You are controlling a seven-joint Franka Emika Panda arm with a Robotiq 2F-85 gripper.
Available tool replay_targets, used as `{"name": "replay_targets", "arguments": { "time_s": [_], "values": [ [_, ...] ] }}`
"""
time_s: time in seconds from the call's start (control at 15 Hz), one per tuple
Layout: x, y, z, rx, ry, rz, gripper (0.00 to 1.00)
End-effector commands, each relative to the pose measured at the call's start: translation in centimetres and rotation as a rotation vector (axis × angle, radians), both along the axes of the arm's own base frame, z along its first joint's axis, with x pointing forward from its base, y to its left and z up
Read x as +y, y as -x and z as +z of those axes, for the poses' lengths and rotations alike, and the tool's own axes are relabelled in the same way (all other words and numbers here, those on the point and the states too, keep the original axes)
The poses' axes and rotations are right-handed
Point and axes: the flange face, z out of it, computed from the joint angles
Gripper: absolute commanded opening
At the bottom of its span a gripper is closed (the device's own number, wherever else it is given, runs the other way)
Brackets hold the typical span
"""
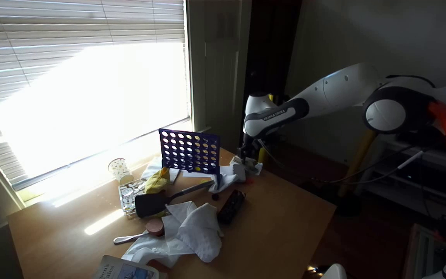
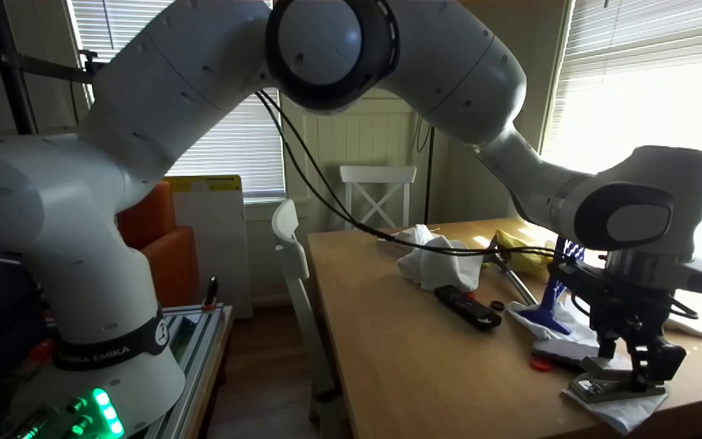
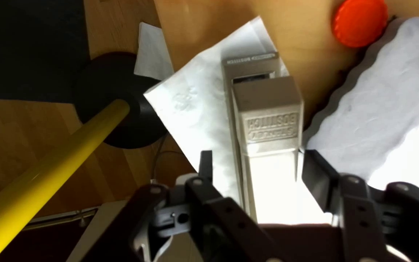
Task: Move the stapler forward
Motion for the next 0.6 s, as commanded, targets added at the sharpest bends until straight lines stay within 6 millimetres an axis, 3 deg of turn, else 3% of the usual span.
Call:
{"name": "replay_targets", "arguments": {
  "time_s": [0.0, 0.27, 0.53],
  "values": [
    [-0.4, -1.1, -0.7, -0.037, -0.026, 0.003, 0.36],
    [-0.1, -1.1, 0.7, -0.039, -0.016, -0.003, 0.10],
    [0.0, -0.4, 3.8, -0.047, -0.003, -0.020, 0.10]
  ]
}}
